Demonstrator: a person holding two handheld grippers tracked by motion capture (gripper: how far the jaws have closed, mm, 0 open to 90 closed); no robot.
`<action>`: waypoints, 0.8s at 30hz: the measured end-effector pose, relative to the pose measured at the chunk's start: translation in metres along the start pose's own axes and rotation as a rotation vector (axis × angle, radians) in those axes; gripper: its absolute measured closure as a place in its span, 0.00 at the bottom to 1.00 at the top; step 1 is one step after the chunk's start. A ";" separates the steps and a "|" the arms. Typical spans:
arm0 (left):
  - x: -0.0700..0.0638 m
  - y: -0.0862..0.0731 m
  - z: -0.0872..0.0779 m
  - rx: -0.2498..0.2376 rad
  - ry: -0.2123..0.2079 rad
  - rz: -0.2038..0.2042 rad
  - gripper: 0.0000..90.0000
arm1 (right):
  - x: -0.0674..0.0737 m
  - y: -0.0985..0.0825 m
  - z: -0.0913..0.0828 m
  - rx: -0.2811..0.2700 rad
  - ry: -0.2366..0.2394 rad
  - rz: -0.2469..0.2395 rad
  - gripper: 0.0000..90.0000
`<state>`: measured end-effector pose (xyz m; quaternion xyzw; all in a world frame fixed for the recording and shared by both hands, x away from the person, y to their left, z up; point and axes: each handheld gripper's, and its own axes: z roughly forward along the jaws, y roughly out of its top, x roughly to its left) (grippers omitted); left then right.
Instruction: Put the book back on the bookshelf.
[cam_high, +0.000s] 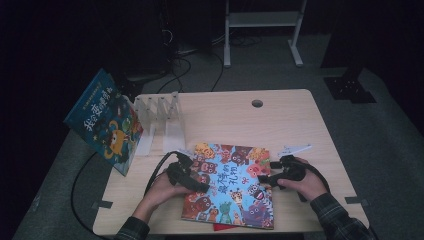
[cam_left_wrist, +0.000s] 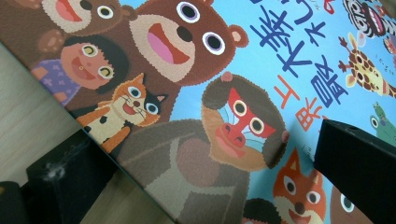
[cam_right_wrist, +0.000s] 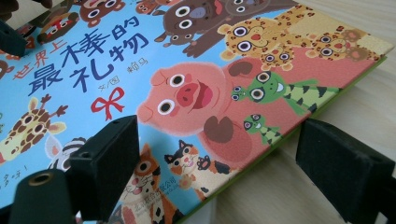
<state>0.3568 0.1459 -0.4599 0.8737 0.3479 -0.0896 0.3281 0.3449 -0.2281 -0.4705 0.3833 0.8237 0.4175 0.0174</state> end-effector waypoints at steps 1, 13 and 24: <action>0.000 0.000 -0.001 0.005 0.003 -0.006 0.00 | 0.001 0.000 0.001 0.000 0.001 -0.007 0.14; 0.002 0.000 -0.005 -0.001 0.010 -0.051 0.00 | 0.008 0.001 0.005 0.006 0.010 -0.016 0.12; -0.004 0.004 -0.023 -0.081 -0.045 -0.061 0.00 | 0.007 0.001 0.006 0.002 0.031 -0.003 0.08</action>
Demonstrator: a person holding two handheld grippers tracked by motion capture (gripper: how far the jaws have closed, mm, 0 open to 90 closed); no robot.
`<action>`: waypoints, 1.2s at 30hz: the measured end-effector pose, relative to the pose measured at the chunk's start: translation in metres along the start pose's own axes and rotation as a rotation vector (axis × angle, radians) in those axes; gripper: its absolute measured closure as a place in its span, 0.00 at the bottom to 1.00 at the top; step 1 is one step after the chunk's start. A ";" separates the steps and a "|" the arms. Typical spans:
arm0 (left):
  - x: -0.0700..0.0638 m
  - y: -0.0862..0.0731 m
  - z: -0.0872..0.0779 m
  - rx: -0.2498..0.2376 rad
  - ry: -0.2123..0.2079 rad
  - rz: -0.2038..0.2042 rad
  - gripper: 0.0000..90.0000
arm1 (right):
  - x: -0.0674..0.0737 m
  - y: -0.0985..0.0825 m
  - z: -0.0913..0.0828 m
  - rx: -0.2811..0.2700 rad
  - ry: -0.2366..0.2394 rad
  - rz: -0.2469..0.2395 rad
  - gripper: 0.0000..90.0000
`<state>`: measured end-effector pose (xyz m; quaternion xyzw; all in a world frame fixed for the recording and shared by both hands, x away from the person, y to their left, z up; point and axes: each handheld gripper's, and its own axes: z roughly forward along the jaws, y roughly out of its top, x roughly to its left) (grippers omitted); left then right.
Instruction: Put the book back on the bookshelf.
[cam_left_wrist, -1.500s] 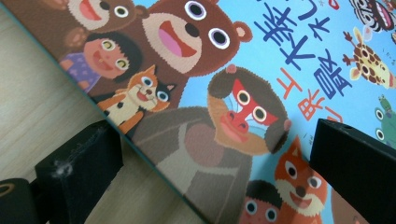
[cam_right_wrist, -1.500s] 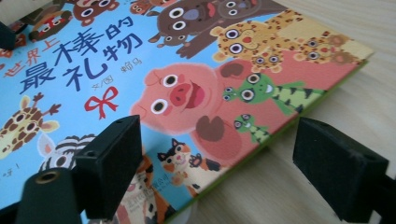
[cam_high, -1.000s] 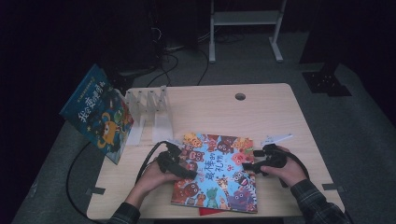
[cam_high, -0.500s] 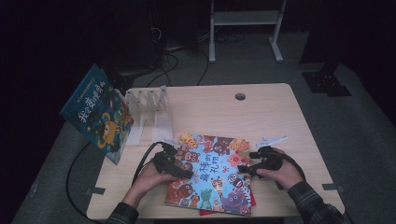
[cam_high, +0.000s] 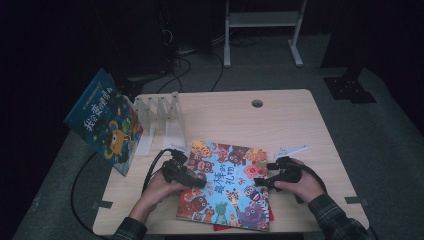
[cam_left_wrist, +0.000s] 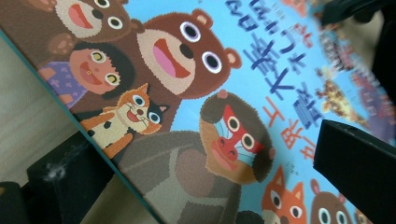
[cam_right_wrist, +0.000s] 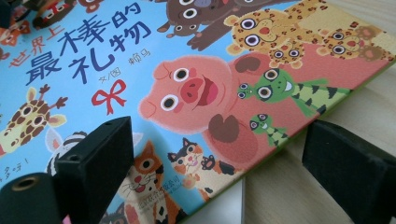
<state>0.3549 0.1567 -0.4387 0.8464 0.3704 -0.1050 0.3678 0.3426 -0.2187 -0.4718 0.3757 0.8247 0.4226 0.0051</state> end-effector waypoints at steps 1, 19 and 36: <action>-0.001 0.001 -0.002 -0.008 0.001 0.009 0.00 | 0.000 0.000 0.000 -0.001 0.002 0.005 0.08; -0.011 0.010 -0.008 -0.043 -0.002 0.004 0.00 | -0.001 0.000 0.001 -0.009 0.021 0.035 0.04; -0.012 0.010 -0.012 -0.065 0.098 0.028 0.27 | -0.005 -0.002 -0.006 0.000 0.027 -0.015 0.06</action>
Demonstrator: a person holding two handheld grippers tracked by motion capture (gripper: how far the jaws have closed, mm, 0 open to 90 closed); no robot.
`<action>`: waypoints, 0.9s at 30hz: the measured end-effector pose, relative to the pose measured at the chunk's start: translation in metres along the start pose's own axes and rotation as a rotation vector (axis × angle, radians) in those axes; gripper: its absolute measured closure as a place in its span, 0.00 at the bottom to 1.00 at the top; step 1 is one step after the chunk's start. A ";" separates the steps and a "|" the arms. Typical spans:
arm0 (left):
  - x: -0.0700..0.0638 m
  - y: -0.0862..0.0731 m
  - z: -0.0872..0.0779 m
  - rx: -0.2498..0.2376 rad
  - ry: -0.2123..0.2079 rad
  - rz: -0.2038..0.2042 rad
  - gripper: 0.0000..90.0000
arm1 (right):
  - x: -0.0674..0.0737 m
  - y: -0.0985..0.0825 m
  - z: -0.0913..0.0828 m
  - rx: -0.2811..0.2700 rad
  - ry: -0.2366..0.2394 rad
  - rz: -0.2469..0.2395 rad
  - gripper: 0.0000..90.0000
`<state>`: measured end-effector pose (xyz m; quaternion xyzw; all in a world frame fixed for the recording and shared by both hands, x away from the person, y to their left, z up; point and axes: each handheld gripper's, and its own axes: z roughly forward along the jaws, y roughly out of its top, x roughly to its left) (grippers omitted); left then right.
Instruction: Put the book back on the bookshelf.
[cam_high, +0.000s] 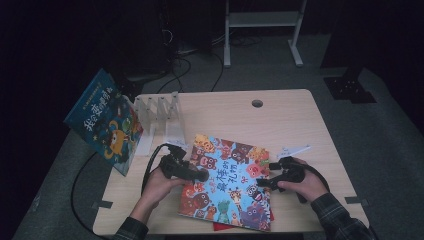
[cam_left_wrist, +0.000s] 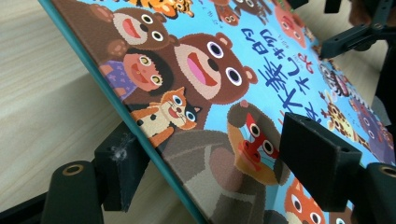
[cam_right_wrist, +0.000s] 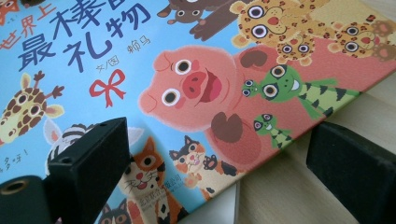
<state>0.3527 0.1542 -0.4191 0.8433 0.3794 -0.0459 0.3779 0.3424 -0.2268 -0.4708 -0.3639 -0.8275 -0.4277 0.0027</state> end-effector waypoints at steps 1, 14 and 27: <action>0.000 0.000 0.000 0.004 0.011 0.003 0.27 | 0.000 0.000 -0.001 -0.001 -0.004 -0.010 0.07; 0.004 -0.005 0.012 0.037 -0.008 -0.008 0.32 | -0.008 -0.002 -0.013 0.021 -0.048 -0.003 0.15; 0.016 -0.013 0.026 0.072 0.018 -0.064 0.20 | -0.001 -0.003 -0.002 -0.001 -0.051 -0.001 0.09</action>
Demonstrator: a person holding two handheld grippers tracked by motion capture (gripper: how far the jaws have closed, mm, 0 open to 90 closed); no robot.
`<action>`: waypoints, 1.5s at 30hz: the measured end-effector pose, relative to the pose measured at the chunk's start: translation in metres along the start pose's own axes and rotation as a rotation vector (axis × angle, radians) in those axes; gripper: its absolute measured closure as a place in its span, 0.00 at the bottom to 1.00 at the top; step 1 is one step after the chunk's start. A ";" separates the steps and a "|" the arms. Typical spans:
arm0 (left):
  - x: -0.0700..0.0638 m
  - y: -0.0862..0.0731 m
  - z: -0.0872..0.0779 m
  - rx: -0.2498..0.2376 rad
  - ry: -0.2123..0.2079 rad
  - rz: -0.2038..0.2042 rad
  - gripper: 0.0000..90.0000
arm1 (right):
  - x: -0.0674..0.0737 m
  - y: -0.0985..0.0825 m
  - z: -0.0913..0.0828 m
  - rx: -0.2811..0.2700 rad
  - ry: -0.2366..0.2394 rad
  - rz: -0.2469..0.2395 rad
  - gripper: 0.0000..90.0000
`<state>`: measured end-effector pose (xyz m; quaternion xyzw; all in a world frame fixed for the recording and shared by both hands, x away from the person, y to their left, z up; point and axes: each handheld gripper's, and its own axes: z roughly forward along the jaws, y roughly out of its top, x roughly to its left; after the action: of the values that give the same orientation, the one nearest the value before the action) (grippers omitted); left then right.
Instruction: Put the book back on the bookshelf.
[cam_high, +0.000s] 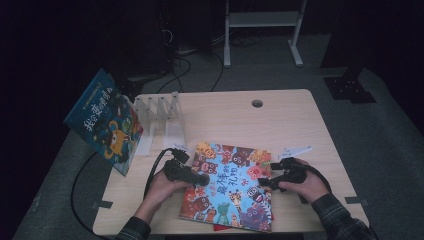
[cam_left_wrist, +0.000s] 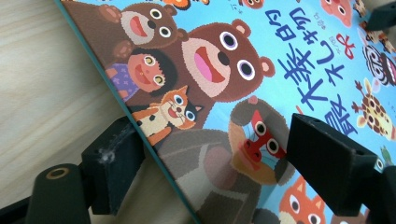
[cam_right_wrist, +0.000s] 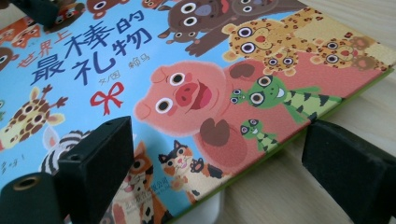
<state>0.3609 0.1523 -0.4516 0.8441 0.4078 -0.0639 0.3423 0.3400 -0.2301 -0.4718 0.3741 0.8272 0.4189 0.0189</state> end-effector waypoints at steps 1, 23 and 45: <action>0.001 -0.001 0.000 -0.001 0.002 0.000 0.18 | 0.002 0.000 0.001 -0.003 0.003 -0.005 0.09; 0.023 -0.017 -0.007 -0.042 -0.134 -0.071 0.01 | 0.022 0.005 0.019 -0.007 0.035 -0.023 0.03; 0.006 0.007 -0.035 -0.185 -0.200 -0.021 0.06 | 0.014 0.000 0.020 0.062 0.218 -0.006 0.03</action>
<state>0.3638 0.1755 -0.4240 0.7940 0.3845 -0.1136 0.4569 0.3369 -0.2077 -0.4804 0.3241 0.8381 0.4312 -0.0813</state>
